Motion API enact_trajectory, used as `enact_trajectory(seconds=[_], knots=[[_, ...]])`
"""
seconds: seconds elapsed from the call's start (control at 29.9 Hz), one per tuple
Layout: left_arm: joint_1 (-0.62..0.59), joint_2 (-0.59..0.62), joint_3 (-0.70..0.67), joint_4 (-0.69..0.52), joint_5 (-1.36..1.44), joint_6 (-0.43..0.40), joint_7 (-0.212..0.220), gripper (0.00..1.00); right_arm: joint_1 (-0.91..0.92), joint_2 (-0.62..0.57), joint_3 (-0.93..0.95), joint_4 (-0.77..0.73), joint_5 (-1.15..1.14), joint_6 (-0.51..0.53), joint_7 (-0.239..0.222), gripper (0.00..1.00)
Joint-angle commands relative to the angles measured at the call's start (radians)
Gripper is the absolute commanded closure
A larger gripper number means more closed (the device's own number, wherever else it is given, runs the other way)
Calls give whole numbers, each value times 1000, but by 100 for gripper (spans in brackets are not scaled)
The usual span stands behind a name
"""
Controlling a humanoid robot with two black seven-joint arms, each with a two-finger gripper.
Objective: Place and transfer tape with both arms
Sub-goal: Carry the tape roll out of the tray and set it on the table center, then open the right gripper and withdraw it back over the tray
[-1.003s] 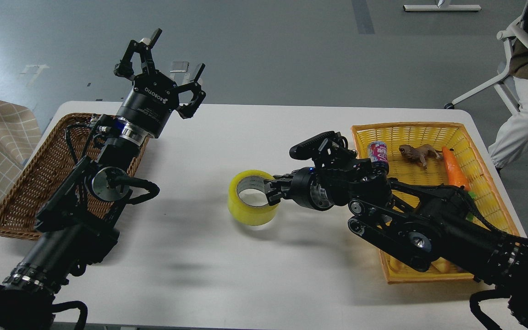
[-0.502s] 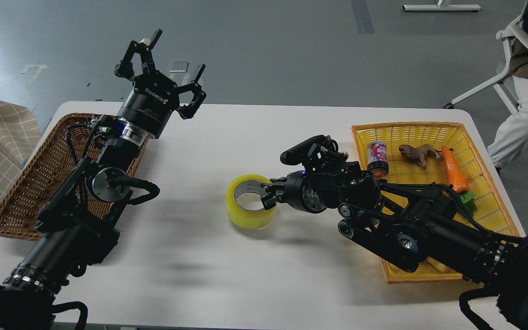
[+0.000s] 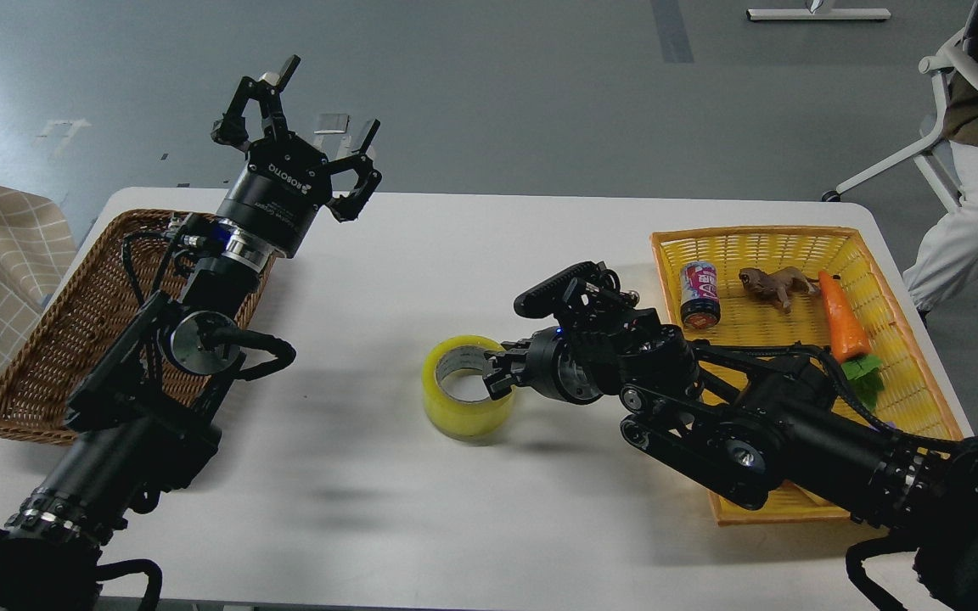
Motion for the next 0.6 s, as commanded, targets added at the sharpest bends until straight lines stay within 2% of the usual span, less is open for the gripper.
enact_trajectory(seconds=[0.0, 0.03, 0.07, 0.13, 0.23, 0.4, 0.57], knots=[[0, 0, 0, 0, 0, 0, 0, 2, 1, 0, 4, 2, 6, 0, 0, 43], [0, -2, 0, 0, 0, 0, 0, 2, -2, 0, 8, 2, 12, 0, 0, 34], [0, -1, 0, 0, 0, 0, 0, 2, -3, 0, 9, 2, 12, 0, 0, 30], [0, -2, 1, 0, 0, 0, 1, 2, -8, 0, 11, 2, 17, 0, 0, 12], [0, 0, 1, 0, 0, 0, 1, 2, -8, 0, 11, 5, 17, 0, 0, 6], [0, 0, 1, 0, 0, 0, 1, 2, 1, -9, 26, 15, 20, 0, 0, 4], [2, -2, 1, 2, 0, 0, 1, 2, 7, -86, 92, 61, 49, 0, 0, 1]])
